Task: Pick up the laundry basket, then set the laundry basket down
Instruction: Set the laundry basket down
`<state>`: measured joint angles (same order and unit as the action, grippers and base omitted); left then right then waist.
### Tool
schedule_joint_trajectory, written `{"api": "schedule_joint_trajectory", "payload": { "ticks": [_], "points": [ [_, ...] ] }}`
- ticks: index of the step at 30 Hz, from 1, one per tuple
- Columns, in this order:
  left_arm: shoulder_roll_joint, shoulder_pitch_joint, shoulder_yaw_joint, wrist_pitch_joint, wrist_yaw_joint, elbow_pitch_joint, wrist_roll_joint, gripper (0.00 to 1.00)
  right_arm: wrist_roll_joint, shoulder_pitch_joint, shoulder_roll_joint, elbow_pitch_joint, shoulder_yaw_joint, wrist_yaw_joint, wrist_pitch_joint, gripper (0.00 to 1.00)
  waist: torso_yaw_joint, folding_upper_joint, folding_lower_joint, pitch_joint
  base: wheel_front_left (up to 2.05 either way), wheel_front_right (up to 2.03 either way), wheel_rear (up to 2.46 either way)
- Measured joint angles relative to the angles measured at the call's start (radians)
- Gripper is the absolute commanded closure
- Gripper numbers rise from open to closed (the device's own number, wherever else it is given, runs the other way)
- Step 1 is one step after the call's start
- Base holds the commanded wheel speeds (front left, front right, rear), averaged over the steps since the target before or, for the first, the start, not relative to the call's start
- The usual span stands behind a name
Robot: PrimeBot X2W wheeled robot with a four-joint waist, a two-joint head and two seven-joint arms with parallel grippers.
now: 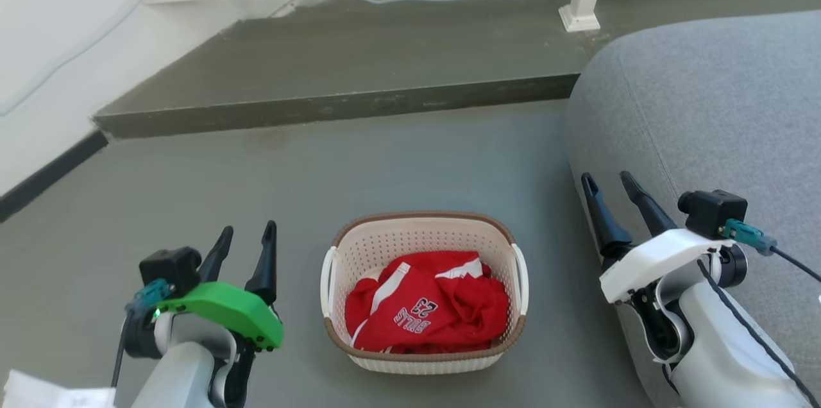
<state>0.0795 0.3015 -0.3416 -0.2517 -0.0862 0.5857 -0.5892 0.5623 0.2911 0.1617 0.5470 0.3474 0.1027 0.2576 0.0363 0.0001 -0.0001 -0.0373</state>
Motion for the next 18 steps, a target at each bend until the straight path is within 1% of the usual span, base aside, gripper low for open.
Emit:
{"api": "schedule_joint_trajectory", "payload": {
  "ticks": [3,8,11,14,15,17,18],
  "points": [
    [0.0,-0.032,0.03,0.0,0.012,-0.039,0.014,0.0,-0.042,-0.026,-0.001,-0.055,-0.009,-0.002,0.0,0.0,-0.008,0.0,0.0,0.015,0.0,0.0,0.0],
    [0.0,-0.054,0.082,0.0,0.018,-0.131,0.064,0.0,-0.086,-0.074,-0.003,-0.123,-0.043,-0.026,0.0,0.0,-0.015,0.0,0.0,0.026,0.0,0.0,0.0],
    [0.0,-0.077,0.099,0.0,0.018,-0.175,0.077,0.0,-0.099,-0.109,-0.002,-0.143,-0.066,-0.042,0.0,0.0,-0.016,0.0,0.0,0.028,0.0,0.0,0.0],
    [-0.001,-0.107,0.112,0.0,0.017,-0.2,0.099,0.0,-0.115,-0.144,-0.003,-0.161,-0.085,-0.045,0.0,0.0,-0.017,0.0,0.0,0.028,0.0,0.0,0.0],
    [-0.001,-0.117,0.114,0.0,0.017,-0.209,0.105,0.0,-0.124,-0.153,-0.004,-0.169,-0.09,-0.052,0.0,0.0,-0.017,0.0,0.0,0.028,0.0,0.0,0.0],
    [-0.003,-0.131,0.116,0.0,0.016,-0.218,0.115,0.0,-0.134,-0.164,-0.008,-0.184,-0.1,-0.054,0.0,0.0,-0.017,0.0,0.0,0.028,0.0,0.0,0.0],
    [-0.004,-0.138,0.118,0.0,0.016,-0.226,0.122,0.0,-0.137,-0.168,-0.01,-0.191,-0.105,-0.06,0.0,0.0,-0.016,0.0,0.0,0.028,0.0,0.0,0.0]
  ]
}}
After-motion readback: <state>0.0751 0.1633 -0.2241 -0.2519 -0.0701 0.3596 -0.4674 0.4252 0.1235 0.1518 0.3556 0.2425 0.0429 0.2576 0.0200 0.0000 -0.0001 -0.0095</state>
